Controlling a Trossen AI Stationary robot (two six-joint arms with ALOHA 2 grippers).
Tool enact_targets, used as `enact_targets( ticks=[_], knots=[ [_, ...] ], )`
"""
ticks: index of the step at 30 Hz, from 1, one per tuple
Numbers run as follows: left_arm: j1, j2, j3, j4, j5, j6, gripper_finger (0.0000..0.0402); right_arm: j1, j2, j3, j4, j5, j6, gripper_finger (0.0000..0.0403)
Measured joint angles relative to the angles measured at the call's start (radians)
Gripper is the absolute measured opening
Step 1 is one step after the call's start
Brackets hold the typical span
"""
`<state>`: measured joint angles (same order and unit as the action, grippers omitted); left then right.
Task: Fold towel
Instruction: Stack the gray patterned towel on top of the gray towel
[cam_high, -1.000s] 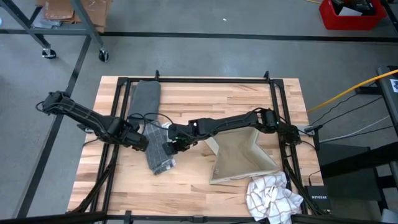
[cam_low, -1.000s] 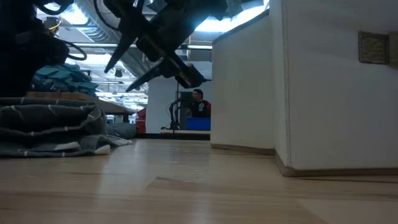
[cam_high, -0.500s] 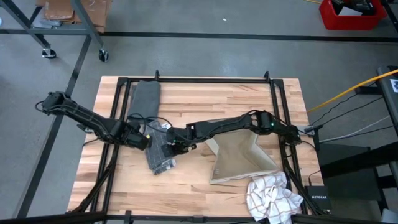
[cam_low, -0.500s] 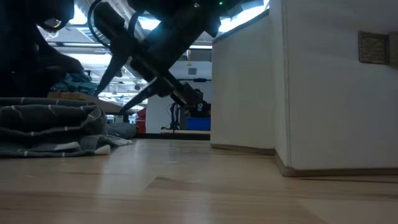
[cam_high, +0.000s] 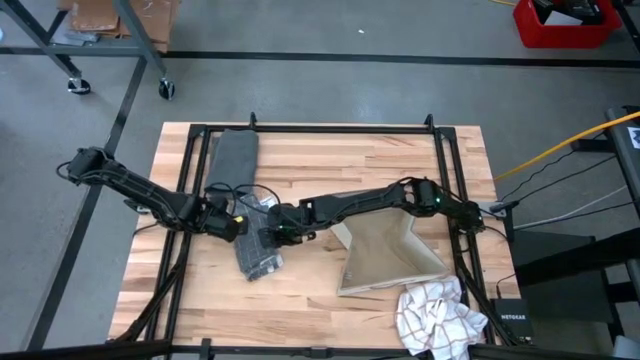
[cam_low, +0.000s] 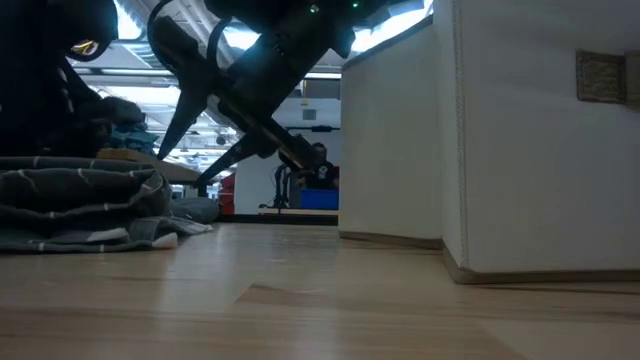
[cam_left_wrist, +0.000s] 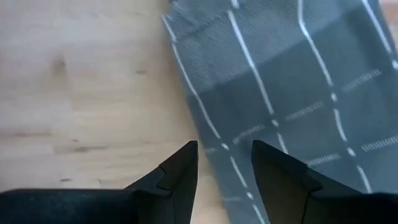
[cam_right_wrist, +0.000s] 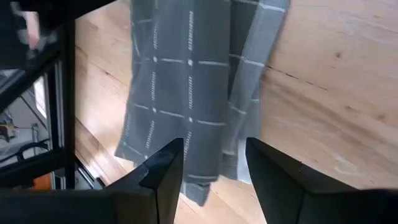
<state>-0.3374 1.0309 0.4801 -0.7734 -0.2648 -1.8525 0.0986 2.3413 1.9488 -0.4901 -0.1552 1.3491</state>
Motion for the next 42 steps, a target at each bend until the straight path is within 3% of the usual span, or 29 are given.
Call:
enact_targets(
  ticks=[10, 21, 34, 38, 42],
  knots=[
    [0.000, 0.000, -0.044, 0.018, -0.009, -0.033, 0.0143, 0.022, 0.024, 0.000, 0.074, 0.033, 0.053, 0.0177],
    [0.000, 0.009, -0.047, 0.123, -0.025, 0.001, 0.0143, 0.053, 0.103, 0.000, 0.104, -0.010, 0.147, 0.0177],
    [-0.002, 0.172, -0.046, 0.276, -0.038, 0.064, 0.0142, 0.053, 0.151, 0.003, 0.215, -0.020, 0.172, 0.0177],
    [-0.002, 0.169, -0.046, 0.284, -0.037, 0.080, 0.0115, 0.053, 0.157, 0.005, 0.216, -0.014, 0.172, 0.0171],
    [-0.002, 0.160, -0.047, 0.296, -0.033, 0.081, 0.0061, 0.054, 0.158, 0.004, 0.212, 0.016, 0.172, 0.0131]
  ],
)
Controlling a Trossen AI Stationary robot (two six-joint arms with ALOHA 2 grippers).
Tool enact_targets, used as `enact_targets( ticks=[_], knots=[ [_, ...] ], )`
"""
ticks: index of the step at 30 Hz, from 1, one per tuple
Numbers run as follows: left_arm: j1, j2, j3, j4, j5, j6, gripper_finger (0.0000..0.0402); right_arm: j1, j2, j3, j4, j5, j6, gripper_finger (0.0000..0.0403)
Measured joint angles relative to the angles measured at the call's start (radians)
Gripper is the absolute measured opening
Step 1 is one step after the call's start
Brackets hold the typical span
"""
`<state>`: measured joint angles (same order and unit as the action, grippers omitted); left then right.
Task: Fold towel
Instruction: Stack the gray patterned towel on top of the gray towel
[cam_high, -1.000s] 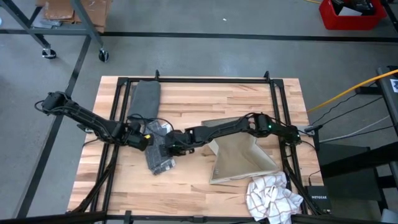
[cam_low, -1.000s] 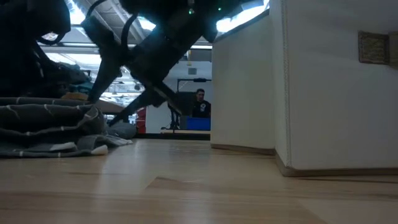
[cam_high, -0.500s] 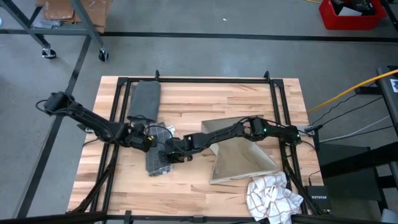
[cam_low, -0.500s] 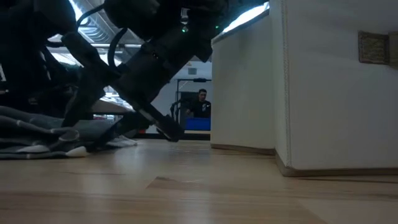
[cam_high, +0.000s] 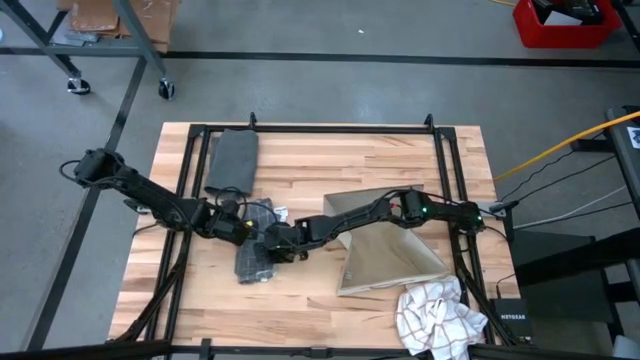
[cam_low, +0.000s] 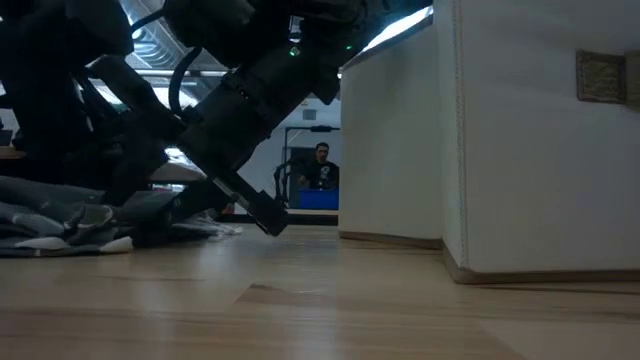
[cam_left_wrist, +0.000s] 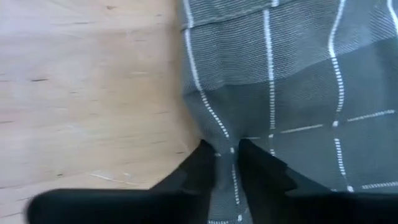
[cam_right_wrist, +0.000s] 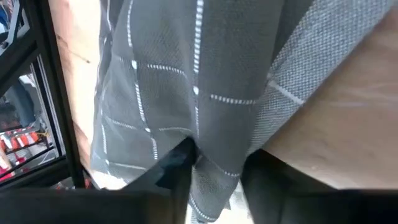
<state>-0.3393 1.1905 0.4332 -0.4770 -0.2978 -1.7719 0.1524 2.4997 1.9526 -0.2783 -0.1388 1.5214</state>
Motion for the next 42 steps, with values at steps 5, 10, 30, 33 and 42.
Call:
enact_targets(
  ticks=[5, 10, 30, 33, 42],
  knots=[
    [0.000, -0.013, 0.005, -0.001, 0.004, 0.019, 0.0010, 0.000, 0.006, -0.003, 0.055, 0.034, -0.030, 0.0030],
    [0.000, -0.067, 0.021, -0.015, -0.015, 0.075, 0.0006, -0.002, 0.007, -0.005, 0.095, 0.048, -0.047, 0.0029],
    [0.091, -0.298, 0.176, -0.349, -0.256, 0.151, 0.0001, -0.099, -0.097, -0.004, 0.198, 0.216, -0.097, 0.0009],
    [0.141, -0.317, 0.185, -0.353, -0.259, 0.196, 0.0001, -0.111, -0.097, -0.004, 0.229, 0.229, -0.083, 0.0012],
    [0.301, -0.366, 0.188, -0.339, -0.262, 0.331, 0.0000, -0.164, -0.097, -0.004, 0.263, 0.244, -0.079, 0.0011]
  ],
)
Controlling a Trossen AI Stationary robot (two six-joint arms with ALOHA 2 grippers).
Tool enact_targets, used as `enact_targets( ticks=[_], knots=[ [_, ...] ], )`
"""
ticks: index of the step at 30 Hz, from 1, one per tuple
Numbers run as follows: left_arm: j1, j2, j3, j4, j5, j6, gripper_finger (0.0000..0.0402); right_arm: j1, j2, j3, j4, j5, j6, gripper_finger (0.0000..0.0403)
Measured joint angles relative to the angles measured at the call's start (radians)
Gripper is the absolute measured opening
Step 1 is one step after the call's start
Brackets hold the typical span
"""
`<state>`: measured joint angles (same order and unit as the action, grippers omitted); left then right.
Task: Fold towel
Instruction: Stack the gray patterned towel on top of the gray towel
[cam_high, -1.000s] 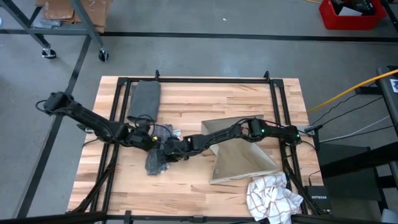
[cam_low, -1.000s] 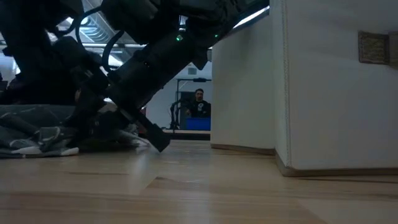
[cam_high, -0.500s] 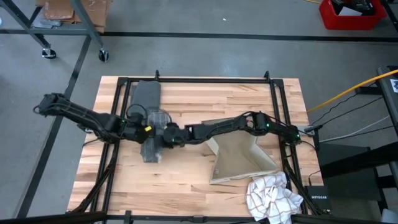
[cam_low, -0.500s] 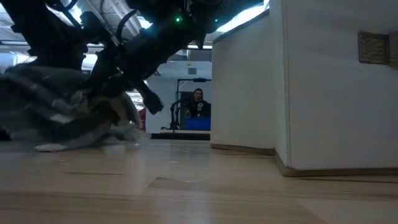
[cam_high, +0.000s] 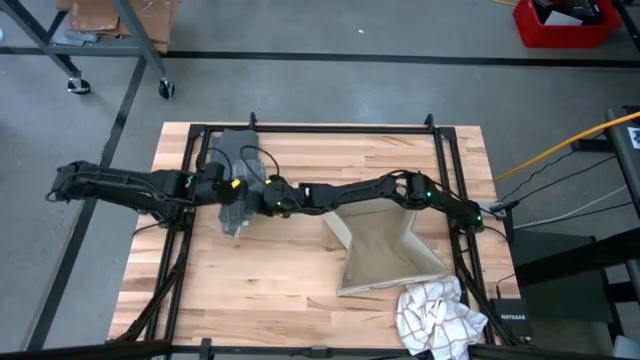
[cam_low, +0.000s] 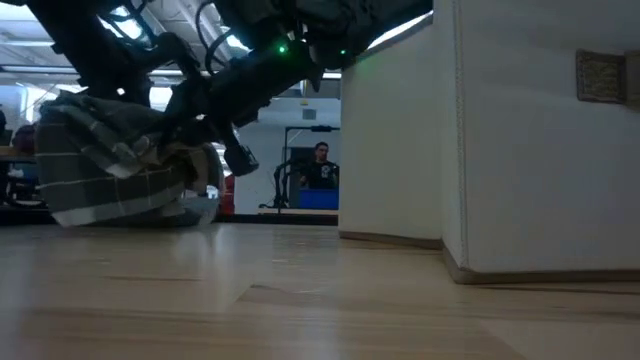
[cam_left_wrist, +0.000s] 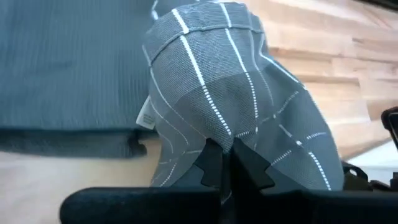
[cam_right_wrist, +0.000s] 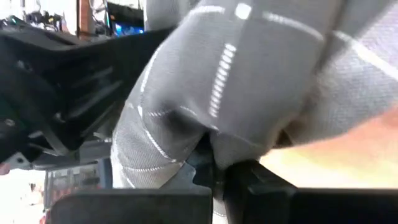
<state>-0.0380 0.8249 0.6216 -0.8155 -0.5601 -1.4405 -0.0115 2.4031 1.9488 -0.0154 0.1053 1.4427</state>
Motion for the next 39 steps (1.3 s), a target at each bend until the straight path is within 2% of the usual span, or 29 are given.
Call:
enact_targets(
  ticks=[7, 15, 20, 22, 25, 34, 39],
  knots=[
    [0.143, -0.025, 0.000, 0.022, -0.008, 0.109, 0.0000, -0.057, 0.000, 0.001, 0.023, 0.009, -0.002, 0.0007],
    [0.339, -0.026, 0.000, 0.226, -0.013, 0.297, 0.0000, -0.129, -0.003, 0.050, 0.034, 0.017, -0.035, 0.0011],
    [0.451, -0.026, 0.000, 0.241, -0.005, 0.295, 0.0000, -0.181, -0.003, 0.102, 0.008, 0.010, -0.122, 0.0008],
    [0.487, -0.026, 0.000, 0.240, -0.004, 0.294, 0.0000, -0.206, -0.003, 0.104, 0.007, -0.025, -0.139, 0.0008],
    [0.531, -0.021, 0.000, 0.238, -0.001, 0.297, 0.0000, -0.229, -0.001, 0.104, -0.013, -0.073, -0.142, 0.0008],
    [0.604, 0.050, 0.000, 0.222, 0.022, 0.361, 0.0000, -0.229, 0.004, 0.103, -0.031, -0.064, -0.216, 0.0008],
    [0.627, 0.077, -0.001, 0.189, 0.060, 0.406, 0.0000, -0.211, 0.026, 0.102, -0.033, -0.052, -0.187, 0.0009]
  ],
)
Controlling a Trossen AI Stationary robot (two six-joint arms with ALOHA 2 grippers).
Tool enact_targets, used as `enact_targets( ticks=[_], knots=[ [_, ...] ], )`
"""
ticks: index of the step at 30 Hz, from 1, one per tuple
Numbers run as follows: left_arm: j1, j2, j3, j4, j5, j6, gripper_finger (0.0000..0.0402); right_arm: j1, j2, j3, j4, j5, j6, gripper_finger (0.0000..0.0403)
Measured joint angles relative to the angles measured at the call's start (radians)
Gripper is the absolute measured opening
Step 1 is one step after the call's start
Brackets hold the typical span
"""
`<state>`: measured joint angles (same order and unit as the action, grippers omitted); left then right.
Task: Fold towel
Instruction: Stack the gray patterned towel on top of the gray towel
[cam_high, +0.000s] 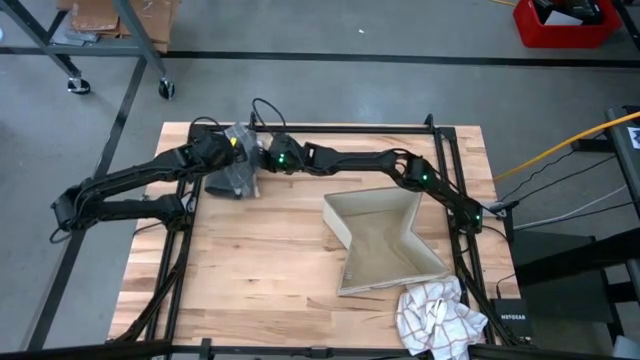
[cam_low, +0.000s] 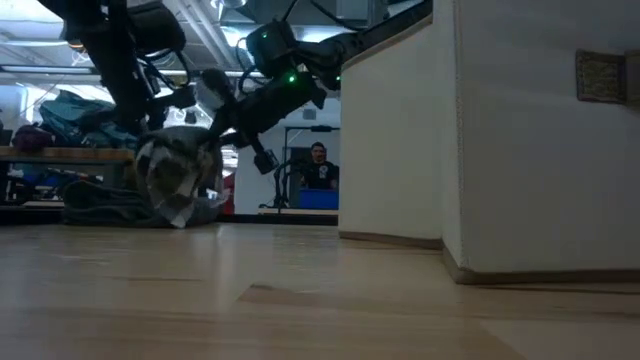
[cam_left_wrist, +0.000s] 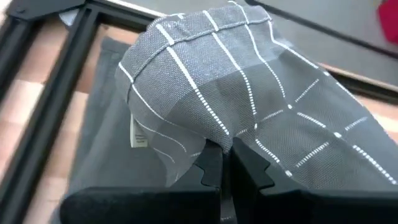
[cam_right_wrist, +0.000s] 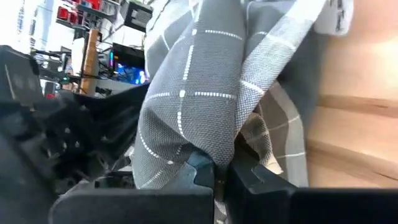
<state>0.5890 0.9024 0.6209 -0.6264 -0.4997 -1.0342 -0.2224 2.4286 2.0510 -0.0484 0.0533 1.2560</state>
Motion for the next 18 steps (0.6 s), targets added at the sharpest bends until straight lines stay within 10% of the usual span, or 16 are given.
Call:
enact_targets(
  ticks=[12, 18],
  knots=[
    [0.066, -0.014, 0.000, -0.133, 0.001, 0.178, 0.0000, 0.040, 0.099, -0.001, 0.258, 0.021, 0.030, 0.0015],
    [0.089, -0.014, 0.000, -0.143, -0.001, 0.258, 0.0000, 0.041, 0.098, -0.001, 0.238, 0.022, 0.024, 0.0093]
  ],
)
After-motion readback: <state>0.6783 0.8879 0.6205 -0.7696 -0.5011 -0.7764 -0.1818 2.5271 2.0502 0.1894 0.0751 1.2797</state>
